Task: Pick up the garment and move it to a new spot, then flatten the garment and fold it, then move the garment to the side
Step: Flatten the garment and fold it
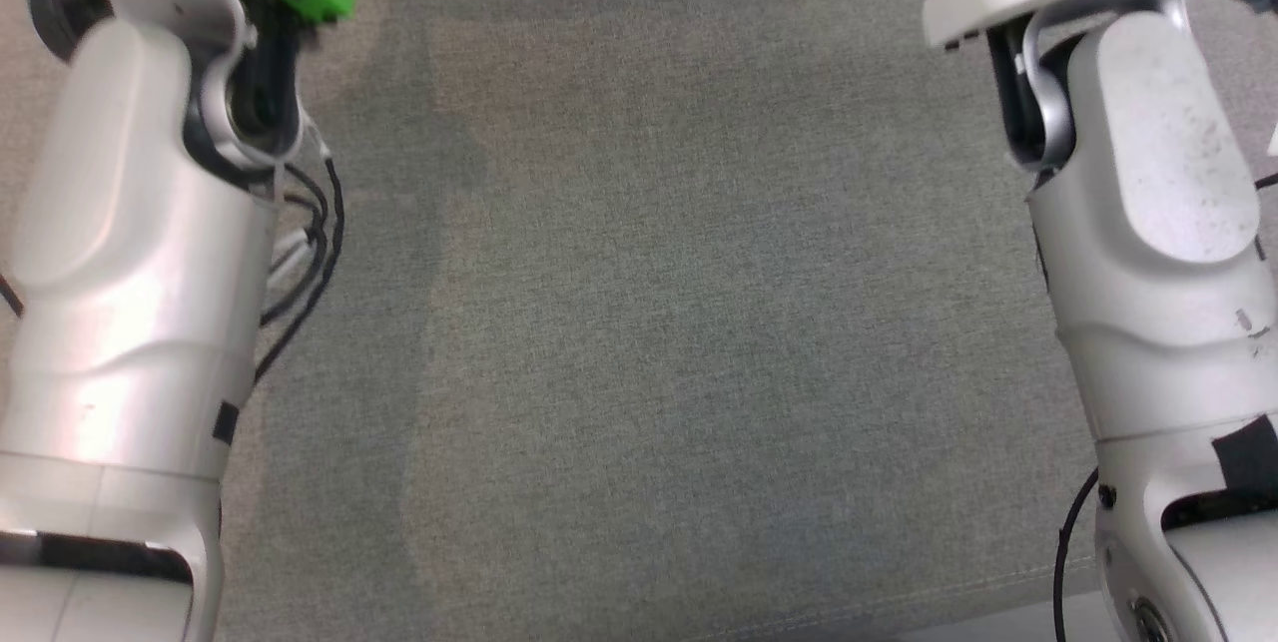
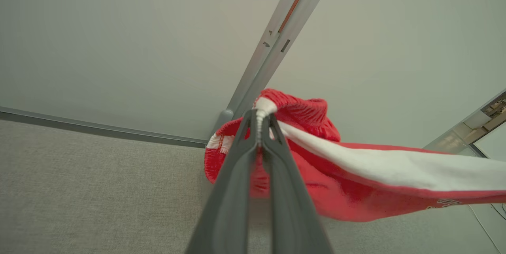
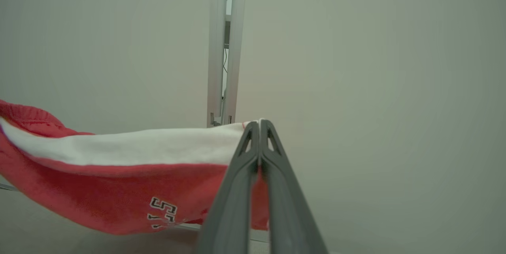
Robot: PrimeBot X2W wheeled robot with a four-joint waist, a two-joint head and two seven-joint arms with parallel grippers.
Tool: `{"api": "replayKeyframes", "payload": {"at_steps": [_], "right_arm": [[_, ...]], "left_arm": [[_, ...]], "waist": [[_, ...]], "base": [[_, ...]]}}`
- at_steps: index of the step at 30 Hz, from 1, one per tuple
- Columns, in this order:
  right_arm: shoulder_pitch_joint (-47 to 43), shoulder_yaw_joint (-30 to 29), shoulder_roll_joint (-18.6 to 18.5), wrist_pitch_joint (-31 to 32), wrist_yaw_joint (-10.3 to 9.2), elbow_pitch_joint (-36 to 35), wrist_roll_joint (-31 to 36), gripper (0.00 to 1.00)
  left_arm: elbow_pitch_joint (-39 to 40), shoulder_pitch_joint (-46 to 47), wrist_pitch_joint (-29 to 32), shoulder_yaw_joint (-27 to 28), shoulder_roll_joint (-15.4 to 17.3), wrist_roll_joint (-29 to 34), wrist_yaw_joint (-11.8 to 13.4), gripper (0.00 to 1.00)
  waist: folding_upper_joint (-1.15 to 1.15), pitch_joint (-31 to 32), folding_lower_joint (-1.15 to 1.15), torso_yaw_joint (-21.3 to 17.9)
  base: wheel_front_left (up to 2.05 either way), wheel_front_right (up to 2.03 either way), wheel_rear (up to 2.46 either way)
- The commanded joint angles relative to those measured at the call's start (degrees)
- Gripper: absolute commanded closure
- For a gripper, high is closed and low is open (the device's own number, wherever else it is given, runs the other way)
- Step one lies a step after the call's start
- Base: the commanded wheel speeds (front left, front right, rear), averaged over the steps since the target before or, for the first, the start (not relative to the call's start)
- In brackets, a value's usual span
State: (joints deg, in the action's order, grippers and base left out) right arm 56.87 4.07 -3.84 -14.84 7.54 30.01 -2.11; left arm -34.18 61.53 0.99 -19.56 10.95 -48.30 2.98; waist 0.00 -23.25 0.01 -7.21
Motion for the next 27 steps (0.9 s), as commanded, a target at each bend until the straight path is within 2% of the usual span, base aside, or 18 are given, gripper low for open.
{"api": "replayKeyframes", "payload": {"at_steps": [1,8,15,21,27], "right_arm": [[-1.32,0.1,0.27,-0.41,-0.1,0.18,-0.68,1.0],[-9.84,0.39,0.62,-0.4,-0.1,-3.21,-2.14,1.0],[-17.29,-1.6,0.64,-0.37,-0.1,-8.61,-3.49,1.0],[-23.96,-2.48,0.67,-0.38,-0.1,-14.14,-3.77,1.0],[-33.2,-5.16,0.64,-0.38,-0.1,-20.71,-4.44,1.0]], "left_arm": [[-2.05,-2.19,-0.46,-0.7,-0.48,-0.08,-1.12,1.0],[-7.81,-9.44,-1.4,-3.58,-3.03,-1.15,-6.08,1.0],[-6.85,-15.11,-3.29,-5.6,-3.42,-0.92,-8.0,1.0],[-1.41,-20.82,-5.36,-7.1,-3.67,-2.03,-9.54,1.0],[9.4,-29.25,-6.5,-9.03,-2.61,-4.26,-10.13,1.0]], "waist": [[0.0,-4.55,-0.01,-0.56],[0.0,-4.14,-0.01,0.41],[0.0,-1.84,-0.01,1.23],[0.0,1.99,-0.01,2.3],[0.0,8.34,-0.01,3.68]], "base": [[0.0,0.0,0.0],[0.0,0.0,0.0],[0.0,0.0,0.0],[0.0,0.0,0.0],[0.0,0.0,0.0]]}}
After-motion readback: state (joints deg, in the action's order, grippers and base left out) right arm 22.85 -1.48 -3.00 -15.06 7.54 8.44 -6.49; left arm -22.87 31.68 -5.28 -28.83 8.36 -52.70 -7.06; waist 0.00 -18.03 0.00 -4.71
